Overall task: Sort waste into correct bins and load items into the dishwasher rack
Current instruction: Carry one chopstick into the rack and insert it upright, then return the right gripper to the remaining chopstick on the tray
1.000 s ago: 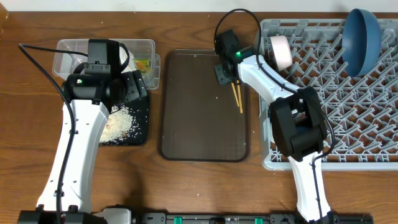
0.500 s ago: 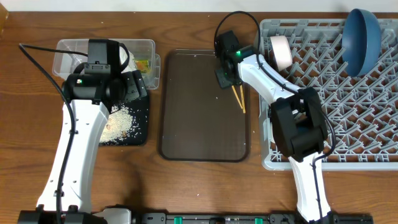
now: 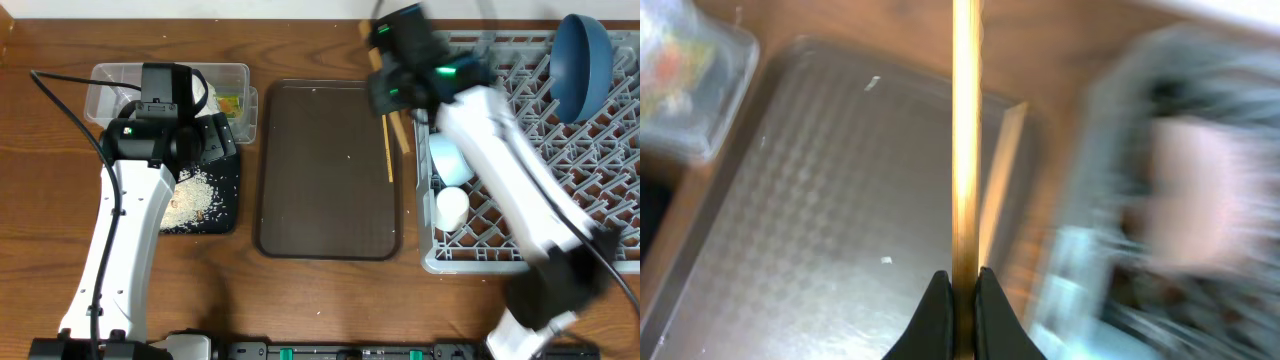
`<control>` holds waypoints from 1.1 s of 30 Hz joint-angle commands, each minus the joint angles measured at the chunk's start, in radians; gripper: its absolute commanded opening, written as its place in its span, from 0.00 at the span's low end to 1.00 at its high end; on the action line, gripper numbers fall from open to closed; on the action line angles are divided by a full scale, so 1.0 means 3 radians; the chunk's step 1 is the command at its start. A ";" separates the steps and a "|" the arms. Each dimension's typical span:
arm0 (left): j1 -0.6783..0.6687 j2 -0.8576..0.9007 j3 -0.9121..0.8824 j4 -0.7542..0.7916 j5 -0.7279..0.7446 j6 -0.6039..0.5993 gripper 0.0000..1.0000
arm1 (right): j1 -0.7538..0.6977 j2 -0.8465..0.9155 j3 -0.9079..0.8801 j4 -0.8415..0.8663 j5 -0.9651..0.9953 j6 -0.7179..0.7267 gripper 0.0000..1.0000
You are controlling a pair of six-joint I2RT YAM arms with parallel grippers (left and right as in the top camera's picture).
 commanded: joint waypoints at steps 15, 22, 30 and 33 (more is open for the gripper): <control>0.0018 0.0020 -0.0009 -0.0008 -0.0039 0.0006 0.91 | -0.1253 0.0070 -0.0287 -0.0198 0.0456 -0.0362 0.01; 0.0018 0.0020 -0.0009 -0.0008 -0.0041 0.0006 0.91 | -0.1354 0.0411 -0.0317 0.0029 0.0455 -0.0362 0.02; 0.0018 0.0020 -0.0009 -0.0008 -0.0041 0.0006 0.91 | -0.1349 0.0546 -0.0308 0.0067 0.0401 -0.0347 0.55; 0.0018 0.0020 -0.0009 -0.0008 -0.0041 0.0005 0.91 | -0.1326 0.0467 -0.0235 0.0061 0.0154 -0.0347 0.54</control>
